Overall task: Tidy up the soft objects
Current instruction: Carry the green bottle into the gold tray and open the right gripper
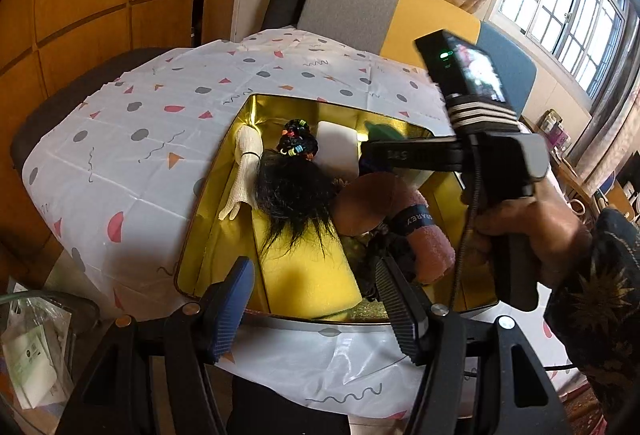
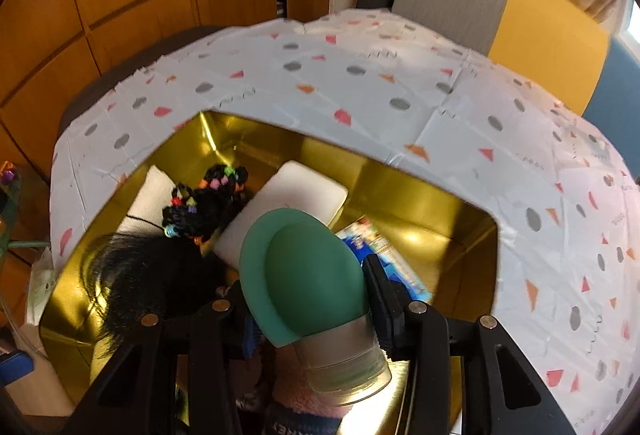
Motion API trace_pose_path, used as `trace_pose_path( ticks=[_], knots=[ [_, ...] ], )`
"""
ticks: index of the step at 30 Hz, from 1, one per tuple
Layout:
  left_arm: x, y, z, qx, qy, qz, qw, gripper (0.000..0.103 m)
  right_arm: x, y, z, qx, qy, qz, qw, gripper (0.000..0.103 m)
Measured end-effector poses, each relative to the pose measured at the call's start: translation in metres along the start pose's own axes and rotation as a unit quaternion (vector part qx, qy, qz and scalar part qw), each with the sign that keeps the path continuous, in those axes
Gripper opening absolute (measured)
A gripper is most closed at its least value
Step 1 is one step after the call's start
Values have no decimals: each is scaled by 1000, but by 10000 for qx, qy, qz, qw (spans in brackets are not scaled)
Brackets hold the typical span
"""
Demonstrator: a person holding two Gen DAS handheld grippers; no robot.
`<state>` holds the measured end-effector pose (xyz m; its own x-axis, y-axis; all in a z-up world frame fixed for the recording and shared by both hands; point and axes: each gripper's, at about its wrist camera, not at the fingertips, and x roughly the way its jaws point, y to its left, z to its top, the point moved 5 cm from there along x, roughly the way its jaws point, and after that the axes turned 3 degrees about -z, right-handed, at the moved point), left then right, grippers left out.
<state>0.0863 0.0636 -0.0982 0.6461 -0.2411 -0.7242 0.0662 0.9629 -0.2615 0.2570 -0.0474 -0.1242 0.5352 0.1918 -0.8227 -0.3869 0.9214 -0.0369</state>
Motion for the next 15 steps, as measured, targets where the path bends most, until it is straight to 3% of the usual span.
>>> trace_pose_path(
  ticks=[15],
  knots=[
    [2,-1,-3,12,42,6,10000,64,6,3,-13,139,103,231,9996,58]
  ],
)
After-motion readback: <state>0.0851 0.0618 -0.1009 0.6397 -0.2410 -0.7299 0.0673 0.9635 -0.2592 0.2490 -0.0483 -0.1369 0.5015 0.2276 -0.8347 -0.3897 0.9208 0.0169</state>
